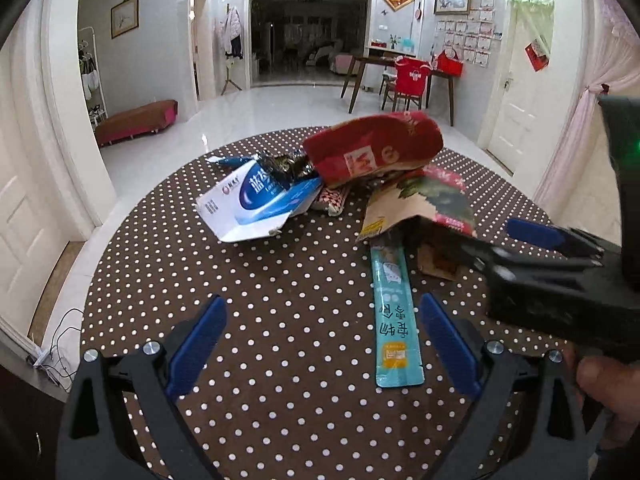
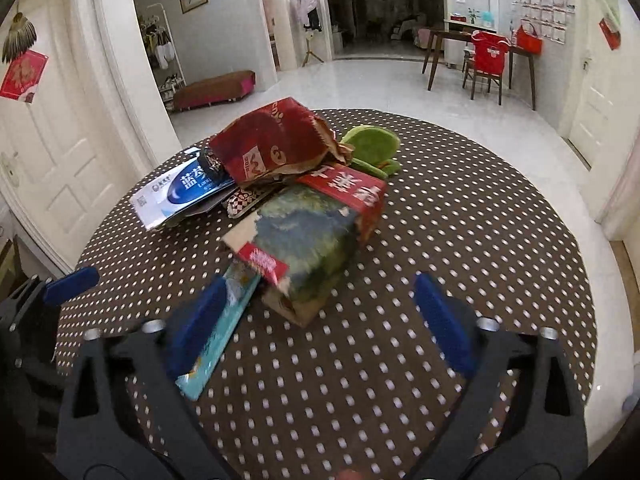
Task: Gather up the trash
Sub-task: 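Grasp the brown snack box with the right tool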
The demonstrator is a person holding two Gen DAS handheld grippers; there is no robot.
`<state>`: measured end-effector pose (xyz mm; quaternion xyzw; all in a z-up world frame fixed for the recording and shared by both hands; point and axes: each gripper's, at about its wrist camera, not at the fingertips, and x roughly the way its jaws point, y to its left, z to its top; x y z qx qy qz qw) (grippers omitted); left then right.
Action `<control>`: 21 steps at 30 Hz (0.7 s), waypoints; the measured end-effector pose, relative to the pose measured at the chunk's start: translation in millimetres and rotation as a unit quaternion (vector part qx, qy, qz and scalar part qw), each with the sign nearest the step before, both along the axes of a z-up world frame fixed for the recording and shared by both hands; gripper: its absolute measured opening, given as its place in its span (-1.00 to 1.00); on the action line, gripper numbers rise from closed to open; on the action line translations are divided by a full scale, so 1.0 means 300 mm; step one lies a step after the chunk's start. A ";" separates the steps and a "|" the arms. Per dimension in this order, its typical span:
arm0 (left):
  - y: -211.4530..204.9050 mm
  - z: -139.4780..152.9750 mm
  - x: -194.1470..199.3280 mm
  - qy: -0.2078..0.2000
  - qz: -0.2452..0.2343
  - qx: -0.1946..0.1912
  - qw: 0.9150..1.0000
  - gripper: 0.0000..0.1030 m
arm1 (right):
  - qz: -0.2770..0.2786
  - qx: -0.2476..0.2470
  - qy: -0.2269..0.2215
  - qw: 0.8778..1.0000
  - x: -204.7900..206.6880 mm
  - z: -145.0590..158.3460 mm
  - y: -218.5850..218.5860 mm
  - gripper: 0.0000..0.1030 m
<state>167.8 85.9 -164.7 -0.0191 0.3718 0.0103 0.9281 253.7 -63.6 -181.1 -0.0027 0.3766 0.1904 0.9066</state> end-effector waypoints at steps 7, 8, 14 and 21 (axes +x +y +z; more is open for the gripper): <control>-0.041 -0.037 0.082 0.023 -0.015 0.017 0.999 0.84 | -0.014 0.043 0.016 0.999 0.034 -0.018 -0.052 -0.62; -0.050 -0.043 0.096 0.027 -0.017 0.021 0.999 0.84 | -0.018 0.046 0.016 0.999 0.032 -0.018 -0.072 -0.67; -0.107 -0.077 0.205 0.065 -0.031 0.041 0.997 0.84 | -0.031 0.081 0.022 0.996 0.024 -0.021 -0.164 -0.80; -0.152 -0.076 0.249 0.077 -0.066 0.031 0.994 -0.49 | -0.035 0.128 0.032 0.991 0.025 -0.013 -0.267 -0.83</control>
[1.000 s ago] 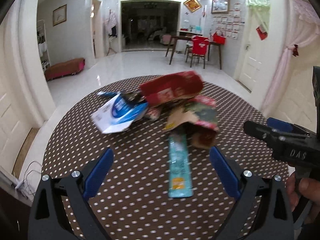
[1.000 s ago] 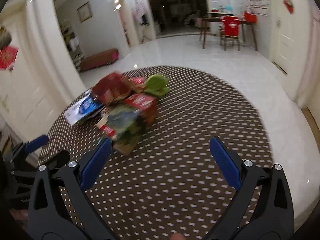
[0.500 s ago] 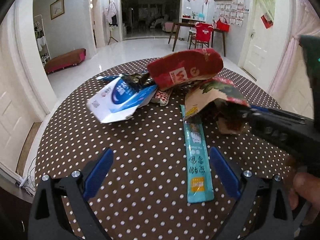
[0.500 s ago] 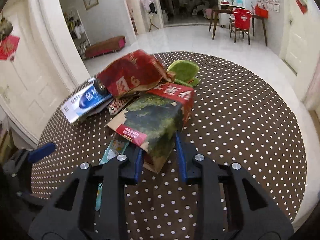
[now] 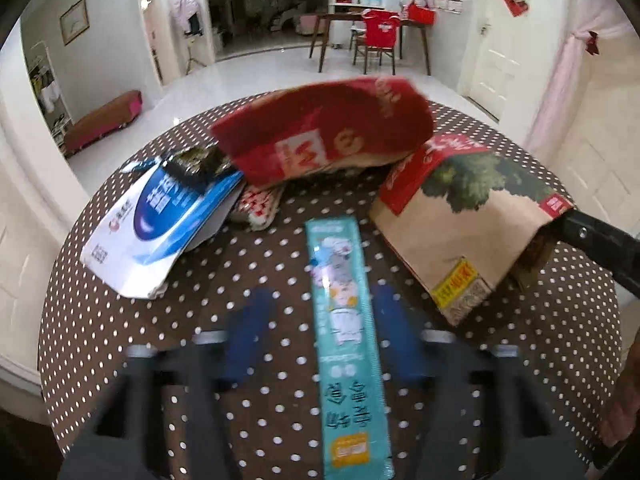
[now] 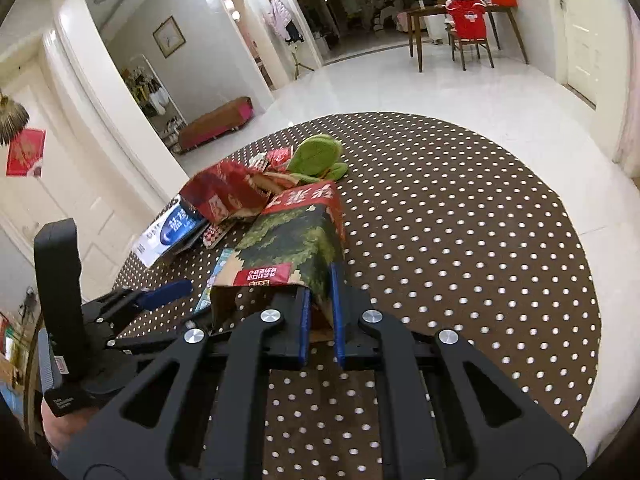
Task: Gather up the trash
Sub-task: 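Grasp the brown snack box with the right tool, then grasp the teal snack stick with the left tool while the right tool holds the box, then carry box and snack stick over the blue bin and open both tools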
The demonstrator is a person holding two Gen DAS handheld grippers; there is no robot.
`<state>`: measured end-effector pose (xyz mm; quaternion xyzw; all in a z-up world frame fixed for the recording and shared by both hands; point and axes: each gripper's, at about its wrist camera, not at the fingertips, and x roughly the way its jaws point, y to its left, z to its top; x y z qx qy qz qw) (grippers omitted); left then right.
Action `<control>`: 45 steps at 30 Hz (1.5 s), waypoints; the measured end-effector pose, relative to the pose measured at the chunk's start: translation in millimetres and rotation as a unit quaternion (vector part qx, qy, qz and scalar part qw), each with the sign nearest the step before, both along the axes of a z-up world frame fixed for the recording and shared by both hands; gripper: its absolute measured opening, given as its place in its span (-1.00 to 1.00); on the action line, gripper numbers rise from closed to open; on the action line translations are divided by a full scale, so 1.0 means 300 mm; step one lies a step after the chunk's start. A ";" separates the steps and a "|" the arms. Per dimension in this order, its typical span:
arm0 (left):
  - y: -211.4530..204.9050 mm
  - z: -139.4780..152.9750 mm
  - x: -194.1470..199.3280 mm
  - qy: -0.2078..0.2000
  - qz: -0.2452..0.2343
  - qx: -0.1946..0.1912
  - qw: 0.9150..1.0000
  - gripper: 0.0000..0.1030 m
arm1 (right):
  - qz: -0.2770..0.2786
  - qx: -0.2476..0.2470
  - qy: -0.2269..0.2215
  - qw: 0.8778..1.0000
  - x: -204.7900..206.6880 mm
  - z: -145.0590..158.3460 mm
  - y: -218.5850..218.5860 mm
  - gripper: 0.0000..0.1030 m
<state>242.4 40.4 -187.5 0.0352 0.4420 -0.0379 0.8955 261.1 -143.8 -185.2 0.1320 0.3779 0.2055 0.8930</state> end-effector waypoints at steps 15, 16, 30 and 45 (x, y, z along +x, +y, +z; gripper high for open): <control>-0.030 -0.005 -0.137 -0.015 -0.011 -0.055 0.998 -0.49 | 0.012 -0.002 0.003 1.000 -0.013 0.002 -0.061 -0.77; -0.031 -0.004 -0.144 -0.016 -0.009 -0.056 0.998 -0.49 | 0.013 -0.008 0.003 1.000 -0.009 -0.002 -0.053 -0.78; -0.038 0.134 -0.233 -0.064 -0.010 -0.084 0.994 -0.49 | -0.008 0.023 -0.052 0.998 -0.087 0.147 -0.194 -0.91; -0.317 0.276 -0.185 -0.104 -0.085 -0.110 0.985 -0.49 | -0.102 0.032 -0.091 0.990 -0.223 0.273 -0.577 -0.91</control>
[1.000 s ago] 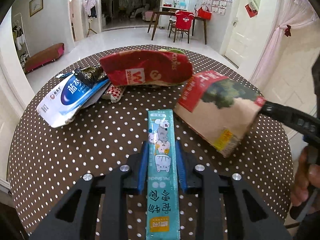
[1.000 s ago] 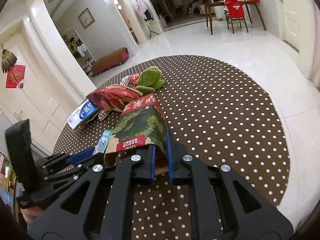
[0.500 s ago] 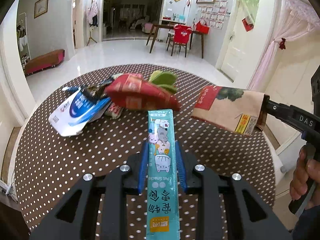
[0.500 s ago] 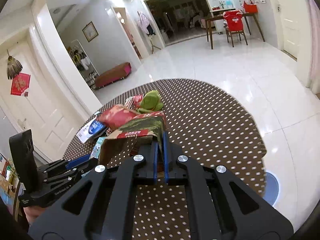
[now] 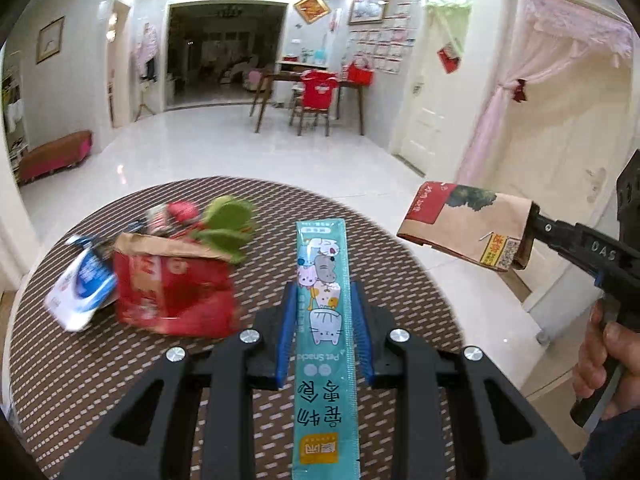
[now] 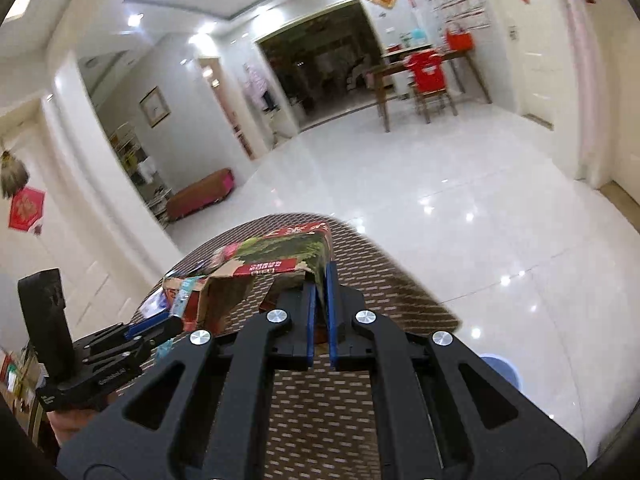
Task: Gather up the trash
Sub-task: 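Carry box and snack stick over the blue bin and open both tools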
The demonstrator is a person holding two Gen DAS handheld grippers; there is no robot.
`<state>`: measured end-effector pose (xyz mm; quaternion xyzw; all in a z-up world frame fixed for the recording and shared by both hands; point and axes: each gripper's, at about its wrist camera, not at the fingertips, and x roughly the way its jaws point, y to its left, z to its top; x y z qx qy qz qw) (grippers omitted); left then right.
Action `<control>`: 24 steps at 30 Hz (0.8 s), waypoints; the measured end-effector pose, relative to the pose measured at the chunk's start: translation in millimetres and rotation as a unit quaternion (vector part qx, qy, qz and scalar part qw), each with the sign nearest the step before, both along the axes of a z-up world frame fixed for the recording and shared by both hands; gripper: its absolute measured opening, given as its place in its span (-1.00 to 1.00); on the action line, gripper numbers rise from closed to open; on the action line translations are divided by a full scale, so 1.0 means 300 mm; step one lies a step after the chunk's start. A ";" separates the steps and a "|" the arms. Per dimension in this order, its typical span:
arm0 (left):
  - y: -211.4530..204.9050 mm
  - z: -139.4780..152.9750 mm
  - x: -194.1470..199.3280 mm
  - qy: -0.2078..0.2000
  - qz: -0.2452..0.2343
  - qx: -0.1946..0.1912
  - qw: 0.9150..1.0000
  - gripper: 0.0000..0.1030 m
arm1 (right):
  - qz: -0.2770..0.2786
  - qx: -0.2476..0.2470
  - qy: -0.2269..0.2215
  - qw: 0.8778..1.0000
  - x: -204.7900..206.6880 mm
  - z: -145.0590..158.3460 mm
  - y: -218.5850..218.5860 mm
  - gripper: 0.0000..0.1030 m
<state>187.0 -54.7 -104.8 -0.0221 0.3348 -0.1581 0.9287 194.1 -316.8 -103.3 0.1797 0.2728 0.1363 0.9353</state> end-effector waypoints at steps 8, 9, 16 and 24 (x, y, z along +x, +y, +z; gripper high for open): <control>-0.269 -0.006 0.057 0.006 -0.073 -0.010 0.997 -0.49 | -0.089 0.004 0.043 0.995 -0.041 -0.106 -0.298 -0.91; -0.301 -0.014 0.065 0.008 -0.081 -0.009 0.997 -0.49 | -0.098 0.005 0.051 0.994 -0.040 -0.131 -0.326 -0.91; -0.527 -0.093 0.152 0.042 -0.130 0.007 0.991 -0.49 | -0.144 0.024 0.135 0.980 0.001 -0.384 -0.494 -0.90; -0.737 -0.220 0.247 0.086 -0.165 0.045 0.982 -0.49 | -0.150 0.090 0.238 0.955 0.092 -0.741 -0.587 -0.21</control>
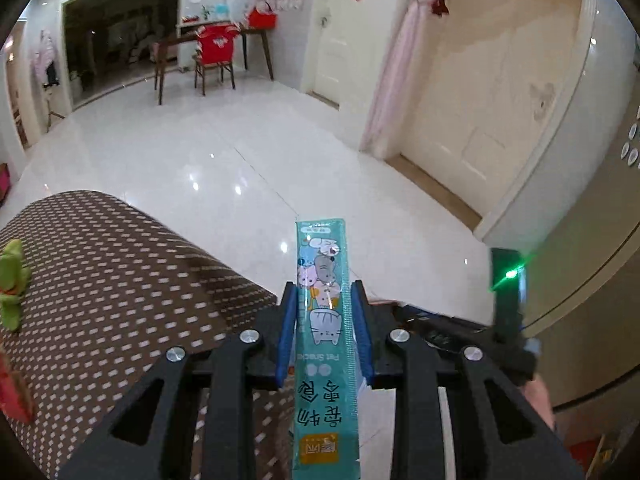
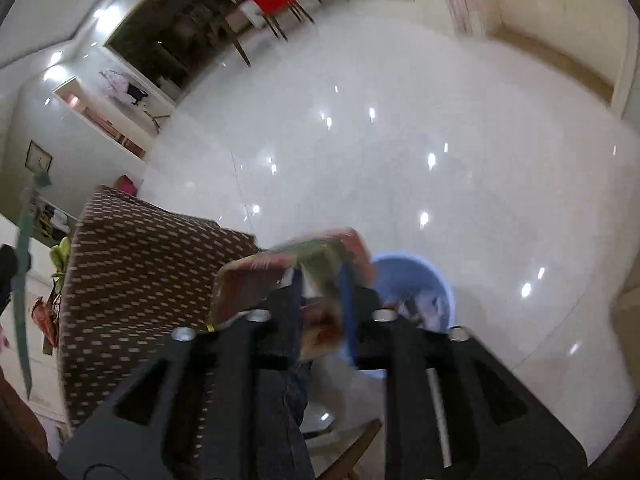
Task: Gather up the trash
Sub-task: 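Carry box and snack stick over the blue bin and open both tools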
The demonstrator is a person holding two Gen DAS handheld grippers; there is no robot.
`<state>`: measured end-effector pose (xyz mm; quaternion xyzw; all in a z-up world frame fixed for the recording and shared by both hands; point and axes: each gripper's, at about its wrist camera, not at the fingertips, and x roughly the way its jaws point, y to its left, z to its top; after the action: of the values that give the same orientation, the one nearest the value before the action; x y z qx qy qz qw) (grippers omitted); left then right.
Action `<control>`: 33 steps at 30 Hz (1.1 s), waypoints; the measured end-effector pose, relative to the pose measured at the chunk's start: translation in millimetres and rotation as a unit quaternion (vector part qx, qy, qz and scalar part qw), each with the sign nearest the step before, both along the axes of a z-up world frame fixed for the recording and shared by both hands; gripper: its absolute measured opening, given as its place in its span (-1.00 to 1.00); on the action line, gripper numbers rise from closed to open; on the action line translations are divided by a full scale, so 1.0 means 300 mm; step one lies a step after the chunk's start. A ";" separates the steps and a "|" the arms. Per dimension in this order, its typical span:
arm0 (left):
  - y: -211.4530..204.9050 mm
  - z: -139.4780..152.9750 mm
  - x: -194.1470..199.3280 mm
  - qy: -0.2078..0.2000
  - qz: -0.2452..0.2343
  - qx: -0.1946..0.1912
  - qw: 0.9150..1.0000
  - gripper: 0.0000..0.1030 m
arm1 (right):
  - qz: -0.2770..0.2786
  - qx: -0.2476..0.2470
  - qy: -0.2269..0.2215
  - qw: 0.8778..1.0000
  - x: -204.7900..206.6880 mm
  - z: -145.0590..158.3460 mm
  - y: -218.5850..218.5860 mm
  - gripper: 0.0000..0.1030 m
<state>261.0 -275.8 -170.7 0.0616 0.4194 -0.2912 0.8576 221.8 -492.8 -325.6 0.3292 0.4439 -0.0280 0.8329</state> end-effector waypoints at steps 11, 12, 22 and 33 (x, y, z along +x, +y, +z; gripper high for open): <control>-0.194 -0.190 0.151 0.082 -0.038 0.068 0.994 -0.47 | -0.059 0.034 -0.015 0.998 -0.064 0.024 -0.155 0.33; -0.202 -0.201 0.157 0.088 -0.039 0.070 0.993 -0.47 | -0.062 0.031 -0.021 0.997 -0.076 0.043 -0.157 0.36; -0.193 -0.223 0.258 0.109 -0.012 0.087 0.990 0.69 | -0.067 0.015 -0.050 0.996 -0.095 0.211 -0.162 0.82; 0.021 0.066 0.020 0.007 -0.004 0.025 1.000 0.72 | -0.074 -0.062 -0.108 0.989 -0.112 0.435 0.003 0.88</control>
<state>267.0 -269.5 -150.9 0.0824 0.4319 -0.2844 0.8520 188.1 -492.1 -195.1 0.3097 0.3230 -0.0818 0.8905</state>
